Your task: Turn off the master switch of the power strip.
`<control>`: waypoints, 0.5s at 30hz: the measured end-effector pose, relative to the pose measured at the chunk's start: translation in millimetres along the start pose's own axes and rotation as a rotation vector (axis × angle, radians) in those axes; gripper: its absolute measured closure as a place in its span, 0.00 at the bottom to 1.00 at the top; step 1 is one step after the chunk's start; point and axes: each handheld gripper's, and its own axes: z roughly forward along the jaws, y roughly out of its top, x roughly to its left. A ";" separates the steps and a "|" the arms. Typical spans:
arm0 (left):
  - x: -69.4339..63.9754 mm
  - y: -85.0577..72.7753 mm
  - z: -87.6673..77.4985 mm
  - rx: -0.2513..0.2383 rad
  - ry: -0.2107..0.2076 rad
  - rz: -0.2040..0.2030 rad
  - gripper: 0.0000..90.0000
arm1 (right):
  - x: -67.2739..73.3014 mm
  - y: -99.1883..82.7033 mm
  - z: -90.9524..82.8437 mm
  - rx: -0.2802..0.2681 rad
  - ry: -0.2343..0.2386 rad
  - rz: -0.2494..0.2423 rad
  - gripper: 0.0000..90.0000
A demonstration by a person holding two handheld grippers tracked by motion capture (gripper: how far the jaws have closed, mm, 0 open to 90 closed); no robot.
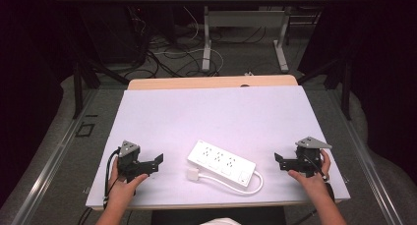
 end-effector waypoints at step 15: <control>1.7 -0.9 -4.0 -0.005 0.005 -0.003 0.03 | 9.6 6.2 -1.7 0.006 0.038 -0.032 0.07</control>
